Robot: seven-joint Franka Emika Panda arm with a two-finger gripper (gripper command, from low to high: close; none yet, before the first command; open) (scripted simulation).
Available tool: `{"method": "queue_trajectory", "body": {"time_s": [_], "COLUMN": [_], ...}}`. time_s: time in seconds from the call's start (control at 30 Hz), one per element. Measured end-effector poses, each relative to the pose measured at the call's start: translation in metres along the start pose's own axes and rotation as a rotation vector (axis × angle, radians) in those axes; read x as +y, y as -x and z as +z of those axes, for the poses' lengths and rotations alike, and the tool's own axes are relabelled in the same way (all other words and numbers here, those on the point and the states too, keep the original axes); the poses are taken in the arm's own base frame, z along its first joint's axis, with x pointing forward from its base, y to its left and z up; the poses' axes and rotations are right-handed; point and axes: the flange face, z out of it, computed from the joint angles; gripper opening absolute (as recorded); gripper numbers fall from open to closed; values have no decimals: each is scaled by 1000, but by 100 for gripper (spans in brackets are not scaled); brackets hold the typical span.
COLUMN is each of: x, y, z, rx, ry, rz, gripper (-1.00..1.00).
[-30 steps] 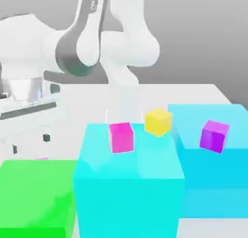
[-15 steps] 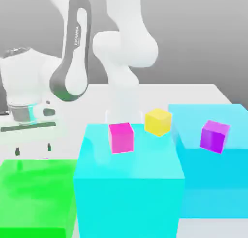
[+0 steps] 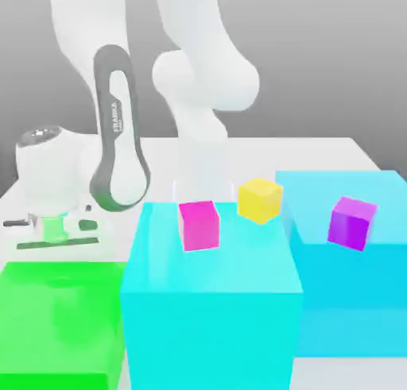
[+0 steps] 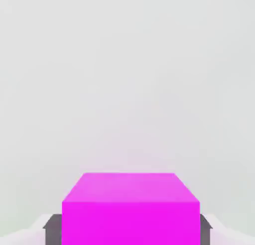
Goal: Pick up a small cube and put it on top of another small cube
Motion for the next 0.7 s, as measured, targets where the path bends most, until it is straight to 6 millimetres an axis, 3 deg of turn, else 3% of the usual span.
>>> {"method": "queue_trajectory", "body": {"time_s": [0.1, 0.57, 0.63, 0.7], "x": [-1, -1, 4, -3], "y": [0, 1, -3, -9], "z": [-2, -61, -62, -58], "rx": [1, -2, 29, 80], "ry": [-4, -4, 10, 17], "rz": [0, 0, -51, -132], "gripper": [-100, -100, -100, -100]}}
